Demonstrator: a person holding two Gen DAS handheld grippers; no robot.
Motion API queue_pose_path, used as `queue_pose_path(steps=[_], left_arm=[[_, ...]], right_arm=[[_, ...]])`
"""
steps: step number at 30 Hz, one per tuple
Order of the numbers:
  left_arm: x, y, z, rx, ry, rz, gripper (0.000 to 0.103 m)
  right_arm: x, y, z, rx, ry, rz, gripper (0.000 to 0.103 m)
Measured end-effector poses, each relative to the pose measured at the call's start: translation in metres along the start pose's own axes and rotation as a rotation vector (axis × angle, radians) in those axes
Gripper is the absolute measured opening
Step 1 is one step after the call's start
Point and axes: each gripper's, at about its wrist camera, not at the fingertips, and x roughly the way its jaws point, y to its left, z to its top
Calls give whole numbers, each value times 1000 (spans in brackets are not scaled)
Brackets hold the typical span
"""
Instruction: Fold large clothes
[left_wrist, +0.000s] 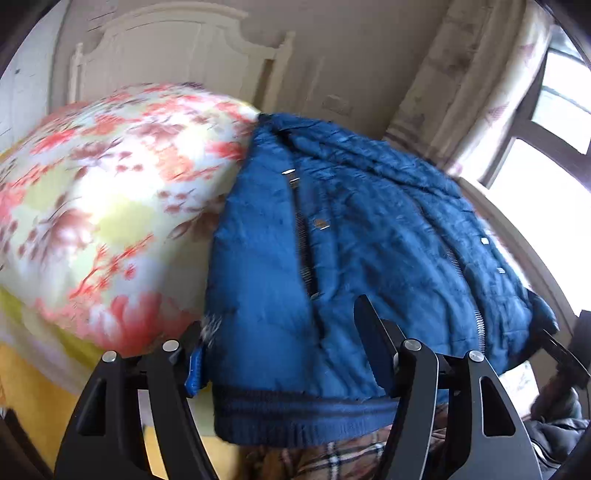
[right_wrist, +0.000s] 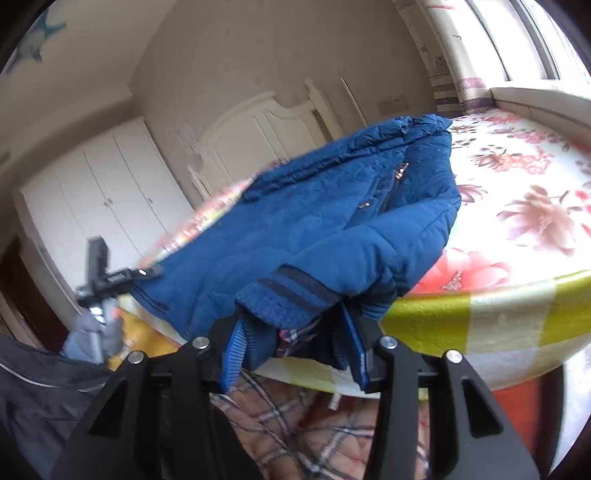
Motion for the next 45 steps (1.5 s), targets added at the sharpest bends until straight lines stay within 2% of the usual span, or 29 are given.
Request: queue_pose_path(steps=[2,4,7,10,12,14,16,19,20,21,22,23,24,26,32,35,38,41,43,45], left_arm=[[-2,5,-8,-5,-12,10,62],[-5,0,-12,33,-8,28,62],[-5,-5,-14,62,3,20,62],[-4,2,-12,20,-5,-7,62],[-3,3,-10,15,-3,-13,65],[1,1,-9,26,-5,-13,69],[4,-2,-8,32,-10,-12,71],[8,-6,-7,47,-14,3,71],[8,-7,-8,55,-16,12,68],[8,-7,-8,63,-18,28,52],[6,-7,-10,67,-21,28,46],[2,-5,-11,62,-31,7,30],[-3,-5,-10,60,-38,1,20],[-21,-6,-8,43,-72,-59,15],[-91,-14,-6,9,-139,-245,15],[-125,-2,-13,-35,-153,-342,15],[-172,11,-16,-95,-227,-501,15],[-187,13,1,-142,-283,-609,16],[-180,14,23,-178,-294,-628,18],[-155,7,65,-198,-288,-587,18]], right_arm=[[0,3,-3,-9,29,-43,47],[-2,3,-8,2,46,-65,52],[-2,-3,-17,22,68,-89,61],[1,-18,-24,73,86,-140,76],[1,-28,-28,135,83,-121,77],[-3,-38,-31,208,56,-51,81],[-5,-41,-29,208,21,-1,86],[5,-46,-24,179,10,-40,86],[9,-51,-24,191,12,-31,76],[13,-56,-25,198,13,-22,49],[16,-58,-27,190,14,-24,43],[14,-55,-29,172,1,-28,34],[11,-50,-31,151,-11,-32,24],[4,-38,-30,123,-27,-52,16],[-52,-3,-1,92,-186,-8,12],[-87,14,3,56,-204,57,12],[-128,37,-1,-21,-236,133,12],[-157,60,6,-87,-294,180,12],[-161,71,23,-113,-329,197,12],[-152,70,50,-92,-331,186,13]])
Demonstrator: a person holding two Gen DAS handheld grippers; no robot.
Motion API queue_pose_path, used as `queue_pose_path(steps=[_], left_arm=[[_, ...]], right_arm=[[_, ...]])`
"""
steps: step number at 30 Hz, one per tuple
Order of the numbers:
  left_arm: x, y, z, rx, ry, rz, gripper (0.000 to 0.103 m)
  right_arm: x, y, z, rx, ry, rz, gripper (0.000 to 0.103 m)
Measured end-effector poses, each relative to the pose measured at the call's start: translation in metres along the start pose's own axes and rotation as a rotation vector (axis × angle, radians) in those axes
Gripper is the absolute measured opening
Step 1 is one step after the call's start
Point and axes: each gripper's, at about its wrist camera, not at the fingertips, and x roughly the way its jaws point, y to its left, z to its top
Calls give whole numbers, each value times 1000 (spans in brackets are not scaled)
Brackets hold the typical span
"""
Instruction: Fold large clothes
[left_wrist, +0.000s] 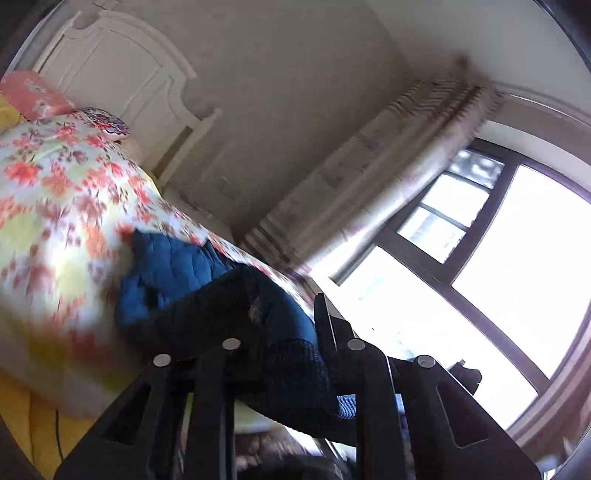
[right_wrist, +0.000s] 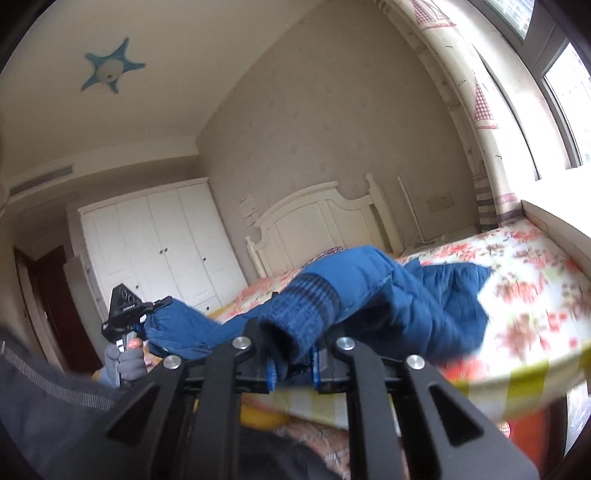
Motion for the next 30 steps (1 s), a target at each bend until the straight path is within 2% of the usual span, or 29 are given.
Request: queue_pose_path(steps=[1,4,7,8,9,10,11,12,13,14,16,19,21,23,26,30], left_arm=[[21,4,14,-10,10,19,20],[115,42,63,-120,72,141,31],[202,93,88,-180,168,289,42],[234,118,94,-217,216,365,46],[247,134,95,-251,244,401,49],[256,149,97,-289,267,426,50],[260,165,97,-335,286,437,50],[259,178,102,-368,277,410,55],[255,185,107,-367,263,391,58],[249,191,116,-335,245,398,59],[242,193,126,-256,252,437,59],[250,191,130,-115,343,475,59],[261,192,124,-45,408,489,60],[272,192,112,1,481,458,60],[279,187,99,64,531,451,60],[298,192,91,104,586,433,61]], right_arm=[[19,-9,17,25,10,-24,13],[85,-54,60,78,54,-124,14],[165,-129,86,215,144,-240,20],[186,-148,88,232,171,-265,28],[214,-177,88,262,223,-287,43],[227,-193,86,289,245,-309,49],[240,-210,84,328,256,-344,60],[248,-225,80,362,253,-366,65],[249,-241,80,395,221,-352,65],[248,-249,81,402,200,-347,66],[237,-259,83,371,184,-398,70],[242,-267,85,242,296,-467,70],[254,-267,82,145,389,-471,70],[262,-265,75,81,448,-457,72],[280,-265,65,24,520,-418,78],[295,-268,58,-27,579,-430,81]])
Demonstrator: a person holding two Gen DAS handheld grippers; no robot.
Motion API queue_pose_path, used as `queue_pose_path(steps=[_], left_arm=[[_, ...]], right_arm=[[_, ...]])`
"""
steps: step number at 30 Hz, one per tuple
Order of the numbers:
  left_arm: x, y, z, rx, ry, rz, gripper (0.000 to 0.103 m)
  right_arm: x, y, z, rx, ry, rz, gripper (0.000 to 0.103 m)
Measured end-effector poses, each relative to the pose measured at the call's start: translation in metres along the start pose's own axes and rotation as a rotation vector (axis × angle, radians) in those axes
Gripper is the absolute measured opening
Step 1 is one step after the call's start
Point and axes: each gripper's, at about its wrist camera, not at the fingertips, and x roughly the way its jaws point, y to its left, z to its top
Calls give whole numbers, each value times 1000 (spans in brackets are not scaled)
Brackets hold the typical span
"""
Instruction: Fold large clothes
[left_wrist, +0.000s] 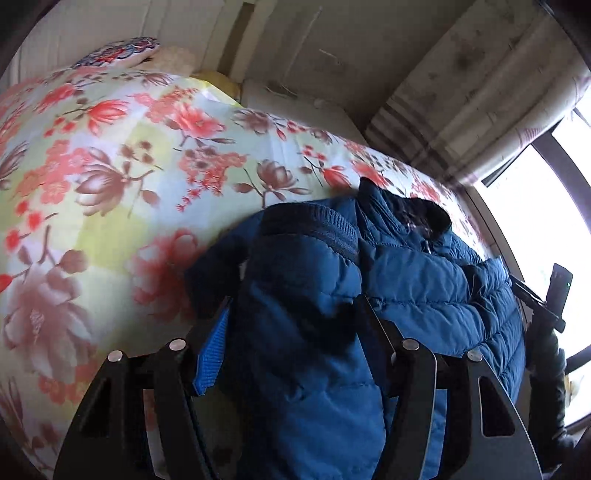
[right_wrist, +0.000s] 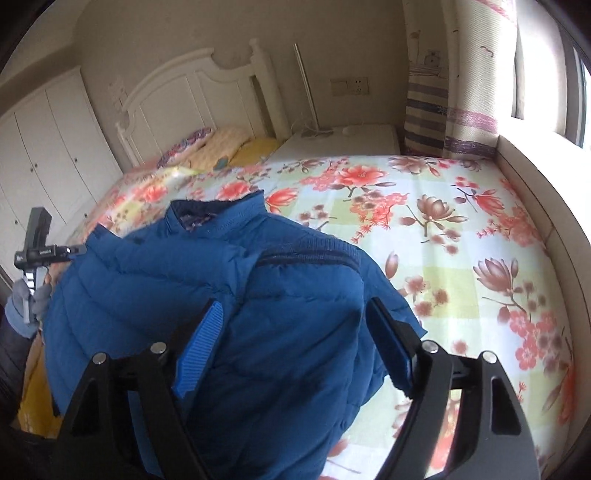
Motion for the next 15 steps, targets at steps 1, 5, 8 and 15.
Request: queue_pose_path(steps=[1,5,8,15], left_arm=[[5,0,3,11,15,5,61],[15,-7,16,60,39,26,61],[22,-9,26,72,42,22,61],[-22,-50,2,135,-160,138,18]], right_arm=[[6,-2,1,-5,8,-9,83],[19,-14,0,29,39,30,87],[24,-19,1,48,43,65,87],[-11,20,-2,-78,-70,-28,12]])
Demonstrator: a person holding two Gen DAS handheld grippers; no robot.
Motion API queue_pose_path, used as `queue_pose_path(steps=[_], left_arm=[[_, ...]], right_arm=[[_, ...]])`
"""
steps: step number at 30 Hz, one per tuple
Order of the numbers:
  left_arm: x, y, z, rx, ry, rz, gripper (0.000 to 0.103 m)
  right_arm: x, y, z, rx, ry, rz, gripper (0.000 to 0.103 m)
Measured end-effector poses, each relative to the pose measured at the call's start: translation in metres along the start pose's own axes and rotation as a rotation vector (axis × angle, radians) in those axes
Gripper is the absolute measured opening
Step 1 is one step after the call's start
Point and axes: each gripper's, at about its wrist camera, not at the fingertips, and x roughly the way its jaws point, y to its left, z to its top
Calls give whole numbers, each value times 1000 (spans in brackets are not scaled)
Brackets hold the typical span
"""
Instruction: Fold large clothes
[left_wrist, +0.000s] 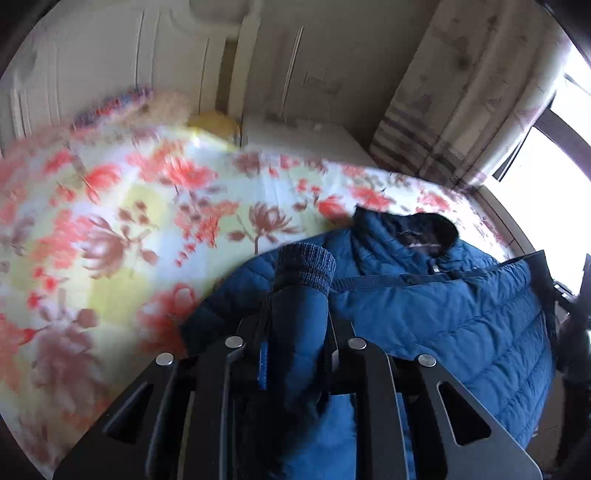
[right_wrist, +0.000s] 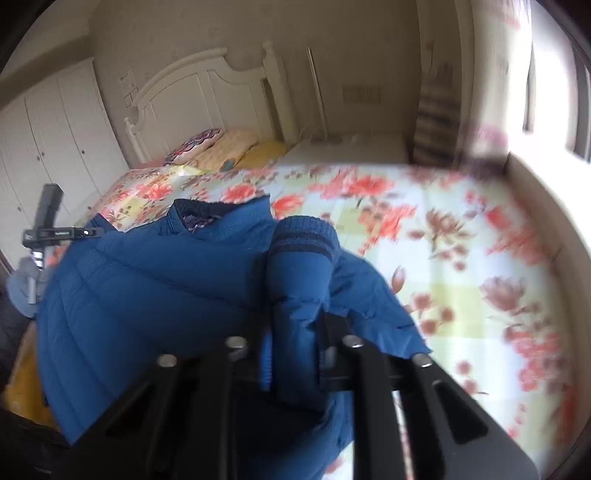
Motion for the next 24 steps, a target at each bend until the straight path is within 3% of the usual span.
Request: queue_pose_path(steps=[2,4,7,10,12,14,16,19,20,21,22,24], left_arm=[[-27,-7,3,-8,-47,-15,17],[-42,-9,28,-22,-65,-18,18],[-28,-11,71,-37,-52,36,18],[29,-2,99,-62,23,115,18],[74,8,96,-93,100,161,18],[114,16,75,-101,180,208,21],[127,20,58,-101,191,228,29],[111,27,61,-146,138,218,38],[103,28,63,-158,113,231,42],[89,26,67,-167,64,256,49],[75,24,70,-172,8,264,55],[39,6,78,-168,-137,235,92]], right_arm=[[-25,19,1,-32,-47,-23,10],[-49,31,11,-57,-87,-41,10],[-53,25,51,-33,-99,-43,9],[-11,6,87,13,-44,-94,10],[36,-8,95,68,45,-116,10],[93,-22,80,114,188,-147,12],[117,-30,58,163,229,-136,18],[102,-39,51,220,173,-74,25],[98,-42,51,222,171,-76,34],[93,-43,52,222,167,-89,50],[83,-42,58,229,155,-104,56],[56,-37,72,231,75,-98,63]])
